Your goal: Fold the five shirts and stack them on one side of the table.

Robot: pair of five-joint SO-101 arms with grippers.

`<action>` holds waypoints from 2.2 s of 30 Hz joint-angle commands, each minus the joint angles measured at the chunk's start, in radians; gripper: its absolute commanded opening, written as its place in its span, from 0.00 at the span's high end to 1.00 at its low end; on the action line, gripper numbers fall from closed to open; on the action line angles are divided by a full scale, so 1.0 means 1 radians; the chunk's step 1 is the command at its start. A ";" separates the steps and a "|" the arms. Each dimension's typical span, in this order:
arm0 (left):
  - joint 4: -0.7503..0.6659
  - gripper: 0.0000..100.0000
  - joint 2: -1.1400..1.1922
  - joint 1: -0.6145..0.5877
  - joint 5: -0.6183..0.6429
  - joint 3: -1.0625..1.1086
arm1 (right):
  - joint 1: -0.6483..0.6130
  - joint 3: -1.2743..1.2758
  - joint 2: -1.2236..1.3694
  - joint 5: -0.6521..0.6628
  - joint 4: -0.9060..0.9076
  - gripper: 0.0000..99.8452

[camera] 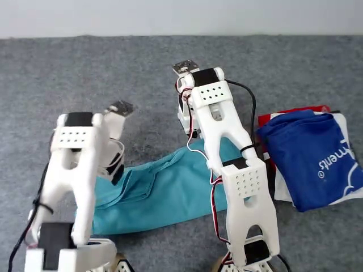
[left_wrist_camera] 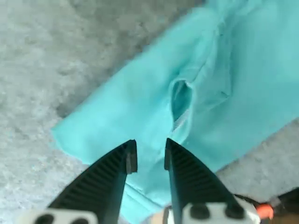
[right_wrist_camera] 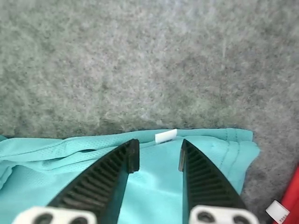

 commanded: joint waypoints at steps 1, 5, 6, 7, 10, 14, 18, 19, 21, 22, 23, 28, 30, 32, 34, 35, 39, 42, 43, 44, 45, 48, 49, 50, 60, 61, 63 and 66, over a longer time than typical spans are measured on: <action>-0.052 0.90 -0.066 -0.021 -0.011 0.019 | 0.001 -0.037 -0.068 -0.011 0.021 0.86; -0.124 0.90 -0.066 -0.015 0.028 0.039 | 0.001 -0.057 -0.077 -0.009 0.044 0.86; -0.155 0.89 -0.066 -0.012 0.072 0.039 | 0.001 -0.063 -0.077 0.000 0.051 0.86; -0.192 0.89 -0.064 -0.008 0.115 0.039 | 0.001 -0.069 -0.077 0.017 0.054 0.86; -0.273 0.89 -0.044 0.009 0.167 0.036 | 0.015 -0.072 -0.108 0.058 0.054 0.86; -0.305 0.89 0.049 0.049 0.167 0.038 | 0.061 -0.068 -0.199 0.068 0.054 0.86; -0.304 0.89 0.153 0.109 0.167 0.031 | 0.127 -0.064 -0.294 0.068 0.056 0.86; -0.304 0.89 0.169 0.123 0.167 0.031 | 0.142 -0.064 -0.309 0.069 0.056 0.86; -0.302 0.89 0.181 0.138 0.167 0.031 | 0.168 -0.060 -0.334 0.077 0.056 0.86; -0.302 0.89 0.180 0.140 0.167 0.031 | 0.177 -0.046 -0.344 0.089 0.056 0.86; -0.301 0.89 0.175 0.141 0.167 0.031 | 0.182 -0.029 -0.351 0.097 0.056 0.86; -0.235 0.89 0.144 0.141 0.166 0.033 | 0.186 0.064 -0.367 0.098 0.056 0.86; -0.230 0.89 0.132 0.138 0.166 0.035 | 0.186 0.080 -0.369 0.097 0.056 0.86; -0.230 0.89 0.121 0.144 0.166 0.038 | 0.186 0.083 -0.369 0.097 0.054 0.86; -0.215 0.89 0.114 0.146 0.166 0.033 | 0.189 0.083 -0.369 0.098 0.054 0.86; -0.201 0.89 0.109 0.147 0.166 0.031 | 0.189 0.083 -0.369 0.098 0.054 0.86; -0.169 0.89 0.094 0.193 0.166 0.039 | 0.191 0.084 -0.360 0.097 0.056 0.86; -0.189 0.89 0.107 0.232 0.166 0.039 | 0.191 0.086 -0.360 0.095 0.056 0.86; -0.193 0.89 0.115 0.245 0.166 0.039 | 0.191 0.086 -0.360 0.095 0.056 0.86; -0.203 0.89 0.126 0.255 0.166 0.041 | 0.191 0.086 -0.358 0.095 0.056 0.86; -0.212 0.89 0.141 0.261 0.166 0.041 | 0.191 0.086 -0.358 0.095 0.056 0.86; -0.253 0.89 0.198 0.258 0.166 0.041 | 0.191 0.086 -0.358 0.095 0.056 0.86; -0.264 0.89 0.222 0.258 0.166 0.041 | 0.191 0.086 -0.358 0.095 0.056 0.86; -0.275 0.89 0.247 0.258 0.166 0.039 | 0.191 0.086 -0.358 0.095 0.056 0.86; -0.192 0.89 0.189 0.255 0.166 -0.045 | 0.193 0.086 -0.360 0.100 0.056 0.86; -0.173 0.89 0.152 0.255 0.164 -0.062 | 0.193 0.086 -0.358 0.101 0.056 0.86; -0.140 0.89 0.077 0.255 0.164 -0.091 | 0.193 0.103 -0.358 0.101 0.056 0.86; -0.106 0.89 -0.026 0.256 0.146 -0.101 | 0.191 0.195 -0.358 0.103 0.054 0.85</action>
